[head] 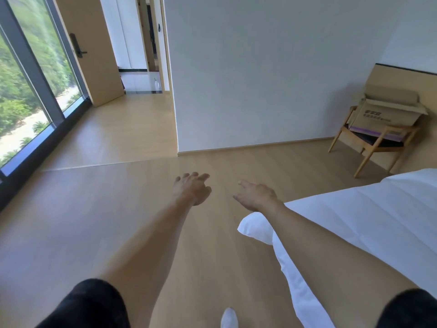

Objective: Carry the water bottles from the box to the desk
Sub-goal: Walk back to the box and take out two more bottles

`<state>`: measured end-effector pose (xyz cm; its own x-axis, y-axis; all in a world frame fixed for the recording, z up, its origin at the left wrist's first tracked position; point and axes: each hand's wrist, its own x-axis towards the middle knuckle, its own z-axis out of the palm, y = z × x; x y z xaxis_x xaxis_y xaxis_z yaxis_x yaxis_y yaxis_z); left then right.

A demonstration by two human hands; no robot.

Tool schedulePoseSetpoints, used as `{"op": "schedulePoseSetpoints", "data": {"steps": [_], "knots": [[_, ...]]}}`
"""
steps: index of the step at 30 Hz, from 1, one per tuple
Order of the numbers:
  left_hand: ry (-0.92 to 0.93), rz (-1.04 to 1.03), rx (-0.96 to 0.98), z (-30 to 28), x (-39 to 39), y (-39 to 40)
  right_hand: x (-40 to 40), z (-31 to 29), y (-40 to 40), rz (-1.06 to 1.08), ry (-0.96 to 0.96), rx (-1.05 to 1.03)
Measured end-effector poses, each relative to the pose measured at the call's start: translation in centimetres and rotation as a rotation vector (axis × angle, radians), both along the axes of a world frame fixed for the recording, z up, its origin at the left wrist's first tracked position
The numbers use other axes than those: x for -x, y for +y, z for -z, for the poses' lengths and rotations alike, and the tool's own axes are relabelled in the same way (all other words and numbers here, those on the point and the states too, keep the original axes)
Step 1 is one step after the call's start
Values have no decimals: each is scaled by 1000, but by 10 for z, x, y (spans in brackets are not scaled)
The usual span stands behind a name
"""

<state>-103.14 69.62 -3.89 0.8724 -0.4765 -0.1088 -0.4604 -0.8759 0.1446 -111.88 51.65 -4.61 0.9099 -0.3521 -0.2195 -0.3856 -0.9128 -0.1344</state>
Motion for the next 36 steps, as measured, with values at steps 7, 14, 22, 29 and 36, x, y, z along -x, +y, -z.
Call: {"op": "schedulePoseSetpoints", "data": {"steps": [7, 14, 22, 29, 36], "knots": [[-8, -70, -48, -9, -117, -34, -132, 6, -48, -44, -16, -23], [-27, -110, -71, -25, -237, -95, -260, -4, -112, -60, -42, -35], [27, -35, -80, -6, -333, -176, -340, 10, -187, 8, -1, -32], [38, 94, -67, 11, -436, -261, -413, 25, -259, 143, 0, -31], [34, 302, -61, 16, -563, -359, -506, 20, -337, 317, 18, -2]]}}
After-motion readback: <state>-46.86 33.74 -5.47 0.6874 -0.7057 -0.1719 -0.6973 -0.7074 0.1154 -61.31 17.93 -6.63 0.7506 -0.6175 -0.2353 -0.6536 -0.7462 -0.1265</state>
